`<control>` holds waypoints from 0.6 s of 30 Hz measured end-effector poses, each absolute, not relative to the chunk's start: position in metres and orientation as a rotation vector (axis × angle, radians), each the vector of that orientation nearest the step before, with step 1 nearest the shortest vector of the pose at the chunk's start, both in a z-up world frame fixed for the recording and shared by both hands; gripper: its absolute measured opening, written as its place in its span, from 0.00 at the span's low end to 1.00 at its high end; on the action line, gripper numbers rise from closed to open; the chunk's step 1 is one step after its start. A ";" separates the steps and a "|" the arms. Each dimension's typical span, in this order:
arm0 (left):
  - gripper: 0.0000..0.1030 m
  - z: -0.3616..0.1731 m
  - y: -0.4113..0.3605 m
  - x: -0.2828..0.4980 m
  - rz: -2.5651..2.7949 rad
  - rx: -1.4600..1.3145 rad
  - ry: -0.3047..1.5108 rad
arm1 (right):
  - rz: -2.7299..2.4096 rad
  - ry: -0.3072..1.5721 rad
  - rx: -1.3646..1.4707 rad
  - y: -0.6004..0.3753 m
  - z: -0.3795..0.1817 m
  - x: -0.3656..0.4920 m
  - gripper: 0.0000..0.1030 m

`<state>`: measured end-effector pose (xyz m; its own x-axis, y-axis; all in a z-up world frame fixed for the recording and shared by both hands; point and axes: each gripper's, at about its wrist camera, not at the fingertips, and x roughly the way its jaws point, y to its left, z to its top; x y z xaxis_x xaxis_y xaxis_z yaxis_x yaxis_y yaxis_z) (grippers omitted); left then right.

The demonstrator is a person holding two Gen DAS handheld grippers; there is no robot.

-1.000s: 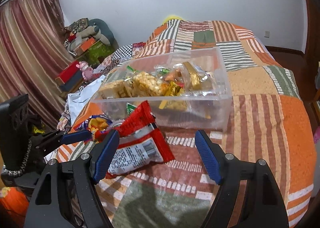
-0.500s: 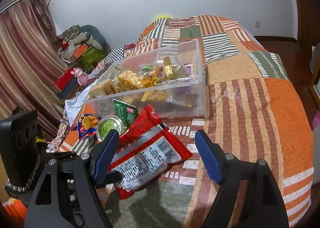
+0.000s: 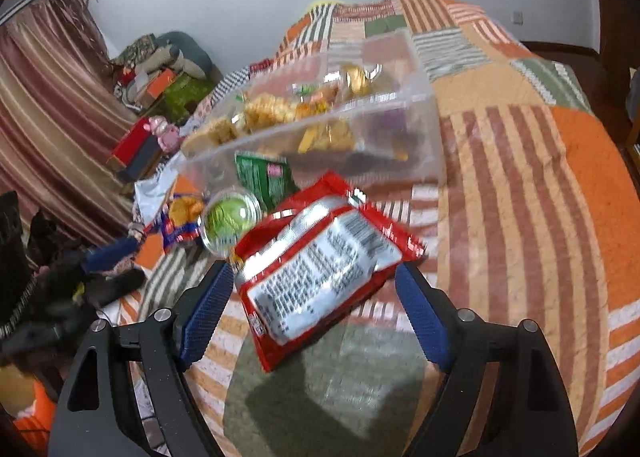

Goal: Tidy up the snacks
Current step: 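Move both open tools back to the remaining snacks beside the box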

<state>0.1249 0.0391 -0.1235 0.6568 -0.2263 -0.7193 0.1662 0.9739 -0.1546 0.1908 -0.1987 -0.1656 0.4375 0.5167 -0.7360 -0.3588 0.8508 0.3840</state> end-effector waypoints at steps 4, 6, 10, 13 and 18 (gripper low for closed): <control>0.62 -0.133 0.068 0.129 -0.144 -0.101 0.833 | 0.534 1.018 0.218 -0.190 -0.174 0.197 0.80; 0.62 -0.139 0.080 0.135 -0.125 -0.134 0.848 | 0.516 1.029 0.236 -0.186 -0.175 0.202 0.83; 0.64 -0.148 0.093 0.145 -0.136 -0.197 0.852 | 0.482 1.032 0.258 -0.179 -0.173 0.213 0.84; 0.66 -0.150 0.095 0.154 -0.143 -0.251 0.859 | 0.453 1.030 0.252 -0.173 -0.171 0.220 0.89; 0.66 -0.149 0.083 0.176 -0.150 -0.241 0.848 | 0.427 1.033 0.207 -0.165 -0.176 0.224 0.90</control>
<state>0.1759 0.0832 -0.1489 0.6536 -0.2262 -0.7223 0.0351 0.9624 -0.2695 0.2238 -0.1646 -0.1761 0.4397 0.4366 -0.7849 -0.2450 0.8991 0.3628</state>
